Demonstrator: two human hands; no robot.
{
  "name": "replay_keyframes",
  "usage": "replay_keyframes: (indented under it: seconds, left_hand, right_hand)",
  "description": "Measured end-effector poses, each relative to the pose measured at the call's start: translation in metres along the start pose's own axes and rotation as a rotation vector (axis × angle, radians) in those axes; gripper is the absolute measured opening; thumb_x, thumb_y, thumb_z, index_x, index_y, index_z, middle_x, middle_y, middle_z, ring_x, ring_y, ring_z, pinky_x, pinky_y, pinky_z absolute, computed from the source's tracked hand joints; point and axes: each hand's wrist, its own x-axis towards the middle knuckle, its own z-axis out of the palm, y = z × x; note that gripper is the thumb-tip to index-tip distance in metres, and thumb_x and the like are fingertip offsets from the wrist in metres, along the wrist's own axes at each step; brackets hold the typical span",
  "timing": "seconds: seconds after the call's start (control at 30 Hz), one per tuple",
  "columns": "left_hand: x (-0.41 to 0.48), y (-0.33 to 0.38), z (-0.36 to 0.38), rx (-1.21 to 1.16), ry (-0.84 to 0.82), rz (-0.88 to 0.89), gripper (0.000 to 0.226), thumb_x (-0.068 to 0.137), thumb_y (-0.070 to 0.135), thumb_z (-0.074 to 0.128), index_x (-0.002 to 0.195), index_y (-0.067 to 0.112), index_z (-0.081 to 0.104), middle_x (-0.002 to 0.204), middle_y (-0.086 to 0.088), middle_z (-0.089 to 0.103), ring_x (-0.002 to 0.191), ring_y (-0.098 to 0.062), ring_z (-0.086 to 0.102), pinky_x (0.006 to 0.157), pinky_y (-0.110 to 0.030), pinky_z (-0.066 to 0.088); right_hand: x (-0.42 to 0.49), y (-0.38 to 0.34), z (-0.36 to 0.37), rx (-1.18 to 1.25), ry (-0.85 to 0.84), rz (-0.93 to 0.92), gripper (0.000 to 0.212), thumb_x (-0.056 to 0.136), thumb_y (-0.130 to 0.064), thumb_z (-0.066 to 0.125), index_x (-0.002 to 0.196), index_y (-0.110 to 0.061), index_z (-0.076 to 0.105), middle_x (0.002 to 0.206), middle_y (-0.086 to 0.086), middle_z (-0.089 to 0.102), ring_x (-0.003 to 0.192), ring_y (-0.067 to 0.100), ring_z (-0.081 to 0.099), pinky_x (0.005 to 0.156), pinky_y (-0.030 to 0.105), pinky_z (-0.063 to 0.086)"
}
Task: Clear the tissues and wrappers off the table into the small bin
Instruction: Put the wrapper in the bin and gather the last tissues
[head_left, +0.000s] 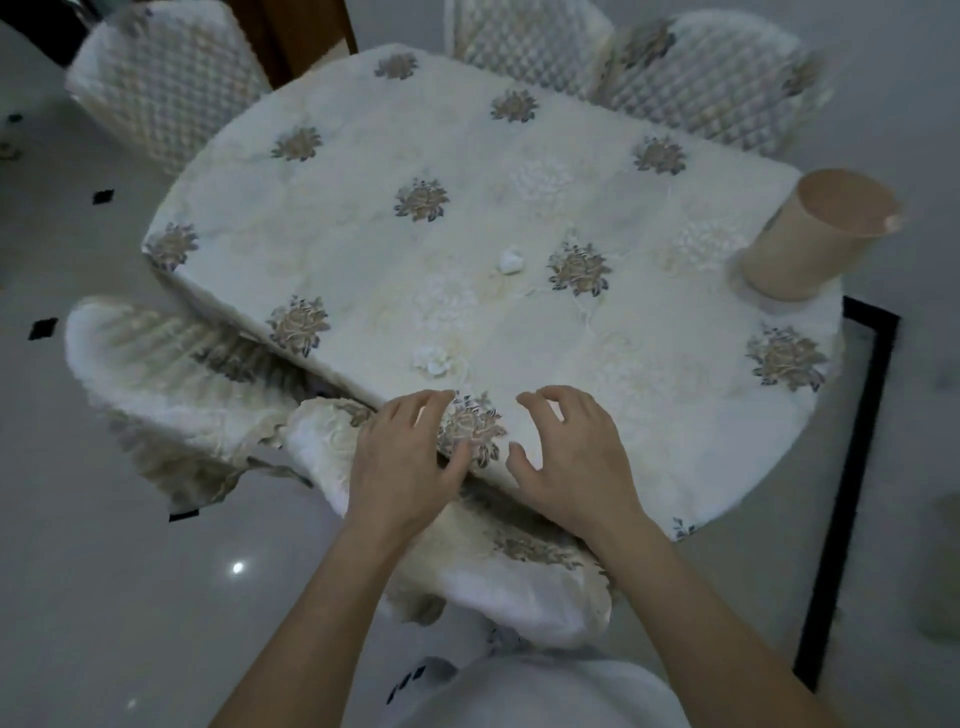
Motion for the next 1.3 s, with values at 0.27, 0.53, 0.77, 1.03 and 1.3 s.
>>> replay_keyframes:
  seconds: [0.27, 0.53, 0.77, 1.03, 1.3]
  left_hand:
    - [0.070, -0.026, 0.018, 0.019, -0.111, 0.091, 0.051, 0.087, 0.049, 0.046, 0.129, 0.020, 0.055, 0.127, -0.002, 0.062, 0.117, -0.025, 0.055, 0.094, -0.044, 0.048]
    - [0.137, -0.081, 0.048, -0.037, -0.264, 0.108, 0.048, 0.087, 0.039, 0.060, 0.130, 0.020, 0.054, 0.135, -0.003, 0.055, 0.119, -0.028, 0.052, 0.090, -0.045, 0.050]
    - [0.176, -0.116, 0.093, -0.062, -0.522, 0.302, 0.054, 0.085, 0.040, 0.062, 0.136, 0.032, 0.047, 0.146, -0.005, 0.041, 0.124, -0.029, 0.043, 0.087, -0.043, 0.053]
    - [0.193, -0.148, 0.120, -0.159, -0.524, 0.461, 0.037, 0.077, 0.010, 0.059, 0.113, 0.017, 0.061, 0.109, -0.008, 0.056, 0.097, -0.027, 0.052, 0.071, -0.043, 0.053]
    - [0.234, -0.178, 0.120, -0.234, -0.397, 0.402, 0.018, 0.087, 0.013, 0.059, 0.106, 0.012, 0.059, 0.092, -0.003, 0.049, 0.079, -0.017, 0.046, 0.061, -0.029, 0.043]
  right_hand:
    - [0.032, 0.027, 0.006, -0.022, 0.020, 0.136, 0.045, 0.083, -0.037, 0.056, 0.123, -0.017, 0.059, 0.121, 0.007, 0.059, 0.116, 0.026, 0.052, 0.096, 0.043, 0.044]
    - [0.097, 0.034, 0.039, -0.034, -0.018, 0.294, 0.047, 0.083, -0.036, 0.060, 0.126, -0.017, 0.058, 0.122, 0.008, 0.058, 0.112, 0.028, 0.055, 0.092, 0.045, 0.046]
    - [0.169, 0.030, 0.065, -0.053, -0.093, 0.352, 0.051, 0.086, -0.038, 0.055, 0.132, -0.017, 0.052, 0.125, 0.011, 0.056, 0.110, 0.031, 0.055, 0.088, 0.043, 0.047]
    - [0.234, 0.044, 0.096, -0.058, -0.183, 0.408, 0.052, 0.089, -0.036, 0.053, 0.137, -0.018, 0.045, 0.128, 0.011, 0.050, 0.110, 0.030, 0.050, 0.080, 0.042, 0.049]
    - [0.300, 0.057, 0.123, 0.056, -0.158, 0.508, 0.065, 0.088, -0.040, 0.057, 0.144, -0.024, 0.029, 0.135, 0.014, 0.040, 0.110, 0.036, 0.054, 0.078, 0.045, 0.052]
